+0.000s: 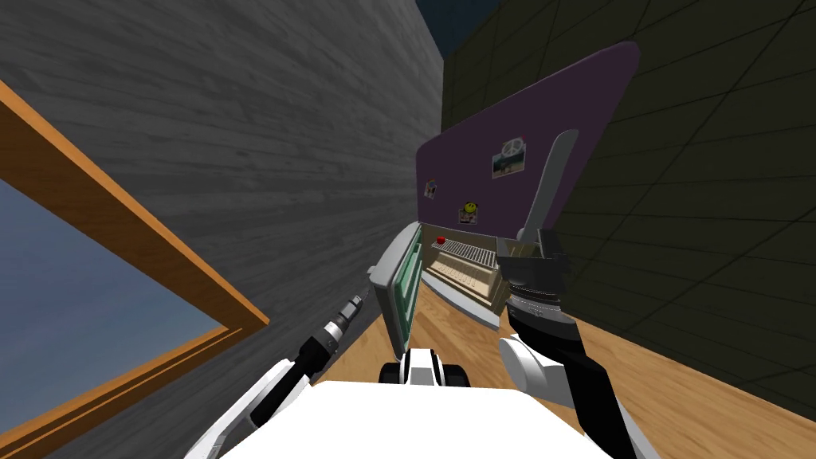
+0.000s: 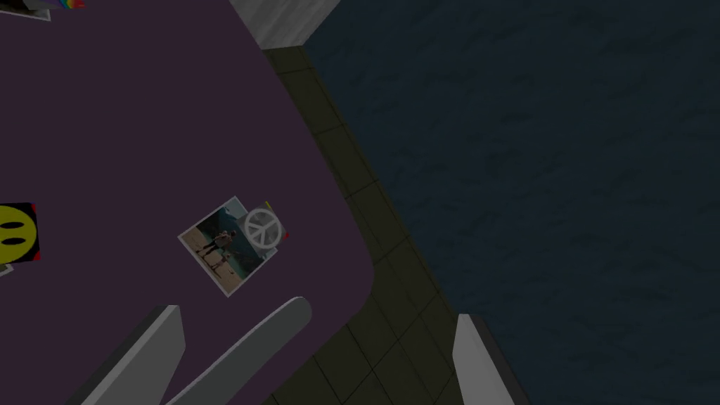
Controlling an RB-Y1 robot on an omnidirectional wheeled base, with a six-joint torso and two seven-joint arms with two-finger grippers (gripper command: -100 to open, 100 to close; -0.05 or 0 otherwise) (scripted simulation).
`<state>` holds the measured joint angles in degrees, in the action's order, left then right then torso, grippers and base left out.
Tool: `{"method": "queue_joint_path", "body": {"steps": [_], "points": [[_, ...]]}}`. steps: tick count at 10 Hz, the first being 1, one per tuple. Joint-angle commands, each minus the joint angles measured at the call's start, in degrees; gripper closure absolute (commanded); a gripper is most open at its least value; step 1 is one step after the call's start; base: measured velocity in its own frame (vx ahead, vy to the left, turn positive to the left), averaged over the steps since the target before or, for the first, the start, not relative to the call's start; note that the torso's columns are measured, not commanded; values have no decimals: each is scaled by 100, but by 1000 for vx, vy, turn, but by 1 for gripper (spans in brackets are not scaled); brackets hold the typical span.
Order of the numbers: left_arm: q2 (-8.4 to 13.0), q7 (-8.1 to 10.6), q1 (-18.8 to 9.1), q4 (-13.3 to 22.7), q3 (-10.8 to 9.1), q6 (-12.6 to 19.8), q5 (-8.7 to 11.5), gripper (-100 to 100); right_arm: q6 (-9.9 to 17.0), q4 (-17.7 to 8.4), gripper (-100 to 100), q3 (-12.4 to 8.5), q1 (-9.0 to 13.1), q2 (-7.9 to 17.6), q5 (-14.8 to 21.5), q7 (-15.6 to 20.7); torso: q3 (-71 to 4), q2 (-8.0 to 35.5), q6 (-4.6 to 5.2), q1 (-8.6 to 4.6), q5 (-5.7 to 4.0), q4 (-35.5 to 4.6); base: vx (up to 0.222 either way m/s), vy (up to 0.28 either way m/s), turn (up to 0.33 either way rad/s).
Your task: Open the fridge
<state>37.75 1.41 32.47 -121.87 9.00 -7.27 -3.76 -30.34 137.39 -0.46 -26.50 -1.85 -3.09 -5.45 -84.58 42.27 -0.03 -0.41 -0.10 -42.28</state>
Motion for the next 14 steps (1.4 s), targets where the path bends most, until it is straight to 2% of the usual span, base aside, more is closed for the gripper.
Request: {"method": "queue_joint_path", "body": {"steps": [1, 7, 8, 9, 14], "points": [[163, 60, 183, -424, -66, 193, 44, -100, 0, 0, 0, 1, 0, -1, 0, 0, -1, 0, 9, -25, -11, -6, 25, -35, 102], [528, 186, 591, -1327, -211, 558, 142, -100, 0, 0, 0, 1, 1, -1, 0, 0, 0, -1, 3, 48, 13, 1, 19, -2, 72], [472, 163, 549, -1193, -183, 479, 121, -100, 0, 0, 0, 1, 1, -1, 0, 0, 0, -1, 3, 49, 13, 0, 13, 18, 20], [476, 164, 558, -1210, -184, 488, 121, 0, 0, 0, 0, 1, 1, -1, 0, 0, 3, 5, 5, 42, 12, -1, 0, 0, 0], [476, 164, 557, -1208, -184, 487, 121, 0, 0, 0, 0, 1, 1, -1, 0, 0, 1, 1, 3, 42, 11, 0, 0, 0, 0]]}}
